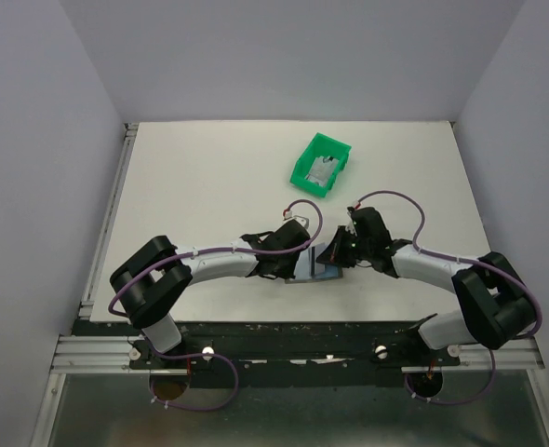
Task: Put the credit cards into the card holder
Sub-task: Insert the credit card into the card holder.
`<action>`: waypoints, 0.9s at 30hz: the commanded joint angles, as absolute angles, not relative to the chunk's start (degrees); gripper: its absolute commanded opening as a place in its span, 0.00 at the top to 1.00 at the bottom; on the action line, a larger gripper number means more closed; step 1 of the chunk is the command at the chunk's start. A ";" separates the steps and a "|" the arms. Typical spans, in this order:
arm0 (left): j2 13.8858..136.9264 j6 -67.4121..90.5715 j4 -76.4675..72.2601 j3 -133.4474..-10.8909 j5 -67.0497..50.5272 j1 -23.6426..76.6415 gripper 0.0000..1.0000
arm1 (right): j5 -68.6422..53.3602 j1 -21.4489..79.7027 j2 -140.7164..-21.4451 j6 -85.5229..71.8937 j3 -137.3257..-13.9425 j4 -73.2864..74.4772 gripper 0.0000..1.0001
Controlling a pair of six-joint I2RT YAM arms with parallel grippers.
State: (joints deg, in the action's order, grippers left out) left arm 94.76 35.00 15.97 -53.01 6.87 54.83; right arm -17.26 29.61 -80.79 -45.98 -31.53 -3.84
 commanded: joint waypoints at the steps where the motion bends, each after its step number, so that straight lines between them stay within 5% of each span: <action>1: 95.80 35.24 15.73 -53.96 7.12 54.93 1.00 | -17.32 29.36 -82.26 -45.18 -30.24 -5.62 1.00; 27: 95.80 35.33 16.44 -54.32 7.38 54.93 1.00 | -20.65 28.83 -86.31 -39.72 -33.58 -2.81 1.00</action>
